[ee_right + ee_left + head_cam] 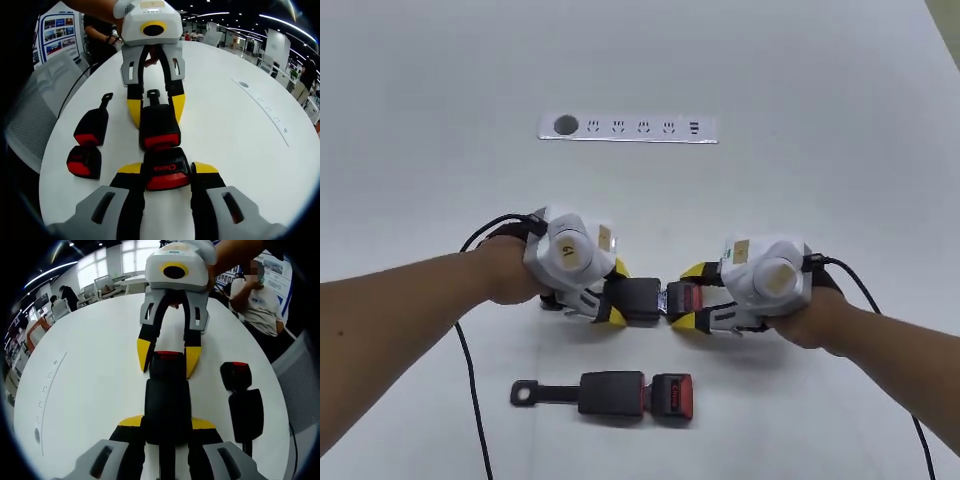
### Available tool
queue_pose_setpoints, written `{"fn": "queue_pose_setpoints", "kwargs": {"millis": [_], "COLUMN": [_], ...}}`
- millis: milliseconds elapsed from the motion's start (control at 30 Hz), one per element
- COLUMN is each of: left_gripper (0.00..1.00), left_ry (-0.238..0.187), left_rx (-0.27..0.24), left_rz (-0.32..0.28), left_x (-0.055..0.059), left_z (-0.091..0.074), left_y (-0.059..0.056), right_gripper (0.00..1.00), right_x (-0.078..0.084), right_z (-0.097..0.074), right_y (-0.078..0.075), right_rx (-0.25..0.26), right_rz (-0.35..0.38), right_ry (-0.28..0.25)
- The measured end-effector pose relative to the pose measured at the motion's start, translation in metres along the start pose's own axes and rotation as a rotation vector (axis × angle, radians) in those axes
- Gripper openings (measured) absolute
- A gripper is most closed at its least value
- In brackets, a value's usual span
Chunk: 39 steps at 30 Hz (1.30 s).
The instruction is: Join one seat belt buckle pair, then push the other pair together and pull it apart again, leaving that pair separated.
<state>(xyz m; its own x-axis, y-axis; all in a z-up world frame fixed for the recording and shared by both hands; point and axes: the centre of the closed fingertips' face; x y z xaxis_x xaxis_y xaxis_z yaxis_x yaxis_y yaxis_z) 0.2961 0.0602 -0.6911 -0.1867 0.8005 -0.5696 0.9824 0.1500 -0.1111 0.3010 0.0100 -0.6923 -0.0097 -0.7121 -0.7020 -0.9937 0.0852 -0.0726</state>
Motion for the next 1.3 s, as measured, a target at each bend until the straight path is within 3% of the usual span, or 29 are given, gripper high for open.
{"fn": "queue_pose_setpoints", "kwargs": {"millis": [967,1300], "left_gripper": [0.33,0.33], "left_ry": [-0.007,-0.024], "left_rx": [0.011,0.015], "left_rz": [0.001,-0.007], "left_x": [0.0005,0.0055], "left_z": [-0.0004,-0.0033], "left_y": [-0.0001,0.0011], "right_gripper": [0.34,0.34], "right_x": [0.0008,0.0039], "right_z": [-0.0010,-0.0052], "right_y": [0.0029,0.0023], "right_rx": [-0.009,-0.007], "right_rz": [-0.012,-0.006], "right_ry": [-0.017,-0.040]}}
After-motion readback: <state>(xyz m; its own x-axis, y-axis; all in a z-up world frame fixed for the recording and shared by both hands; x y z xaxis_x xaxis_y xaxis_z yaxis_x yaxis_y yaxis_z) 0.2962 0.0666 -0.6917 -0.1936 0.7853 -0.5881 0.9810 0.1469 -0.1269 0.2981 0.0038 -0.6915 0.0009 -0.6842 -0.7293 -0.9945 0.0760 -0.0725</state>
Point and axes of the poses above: the centre of the closed fingertips' face, and the gripper's own axes: z roughly forward along the fingers, y roughly to its left, x roughly out of its underside, and after that the axes turned 7 degrees about -z, right-handed
